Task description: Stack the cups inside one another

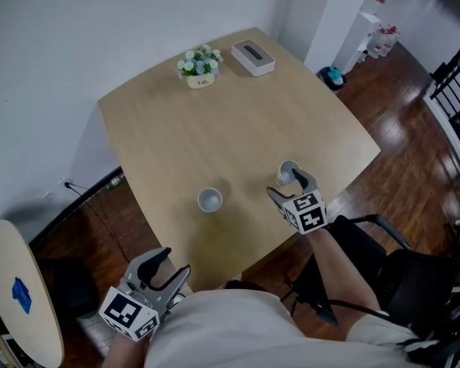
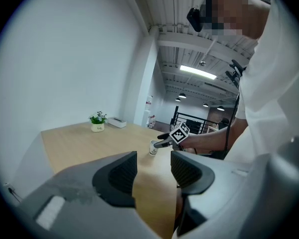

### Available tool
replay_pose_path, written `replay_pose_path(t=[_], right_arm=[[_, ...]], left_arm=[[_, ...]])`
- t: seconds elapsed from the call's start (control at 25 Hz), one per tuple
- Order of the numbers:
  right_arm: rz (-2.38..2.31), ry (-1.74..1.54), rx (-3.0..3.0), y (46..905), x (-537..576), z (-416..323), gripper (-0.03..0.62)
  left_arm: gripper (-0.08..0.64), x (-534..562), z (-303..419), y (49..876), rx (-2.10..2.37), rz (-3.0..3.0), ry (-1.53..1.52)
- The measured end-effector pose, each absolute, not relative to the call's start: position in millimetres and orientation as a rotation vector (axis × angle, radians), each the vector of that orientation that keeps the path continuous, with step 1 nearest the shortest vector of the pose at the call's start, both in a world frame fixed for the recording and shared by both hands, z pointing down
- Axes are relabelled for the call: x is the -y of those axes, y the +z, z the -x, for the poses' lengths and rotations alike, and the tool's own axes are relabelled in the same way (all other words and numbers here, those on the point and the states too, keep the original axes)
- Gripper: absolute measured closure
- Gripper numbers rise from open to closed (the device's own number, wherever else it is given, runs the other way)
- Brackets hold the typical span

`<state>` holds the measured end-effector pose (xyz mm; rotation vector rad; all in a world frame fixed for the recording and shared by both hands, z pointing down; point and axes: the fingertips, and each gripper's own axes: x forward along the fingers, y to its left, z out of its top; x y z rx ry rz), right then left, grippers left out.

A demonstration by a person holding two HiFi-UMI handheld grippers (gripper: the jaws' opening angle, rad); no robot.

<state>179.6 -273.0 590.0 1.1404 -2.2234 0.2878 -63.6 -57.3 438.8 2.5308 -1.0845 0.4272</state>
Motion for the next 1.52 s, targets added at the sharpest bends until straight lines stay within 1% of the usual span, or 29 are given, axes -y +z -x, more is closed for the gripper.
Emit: replay_pose_path(t=[0.2, 0.36, 0.52, 0.64, 0.88, 0.92, 0.96, 1.08, 1.32, 1.52], right_arm=[[-0.963, 0.278, 2.303, 593, 227, -106, 0.213], [-0.802, 0.276, 2.329, 606, 192, -41, 0.186], [-0.762, 0.276, 2.341, 614, 189, 8, 0.176], [-0.773, 0.274, 2.314, 629, 200, 28, 0.175], [-0.815, 0.262, 2.213, 662, 220, 34, 0.175], [-0.82, 0.262, 2.213, 662, 222, 33, 0.181], [-0.825, 0.263, 2.219, 660, 223, 33, 0.208], [-0.825, 0.264, 2.244, 650, 222, 34, 0.212], [-0.864, 0.26, 2.283, 615, 221, 13, 0.213], [-0.933, 0.236, 2.283, 588, 232, -30, 0.215]], left_arm=[[0.336, 44, 79, 437, 1.086, -2.56, 0.451], [0.322, 26, 95, 433, 1.075, -2.555, 0.428], [0.316, 7, 119, 429, 1.114, -2.536, 0.425], [0.316, -8, 144, 429, 1.17, -2.501, 0.426], [0.316, -30, 176, 433, 1.253, -2.436, 0.418], [0.316, -32, 179, 433, 1.258, -2.429, 0.417], [0.316, -32, 181, 434, 1.26, -2.425, 0.415], [0.316, -30, 182, 434, 1.253, -2.423, 0.407], [0.316, -11, 163, 435, 1.18, -2.465, 0.389], [0.316, 11, 130, 437, 1.085, -2.523, 0.375]])
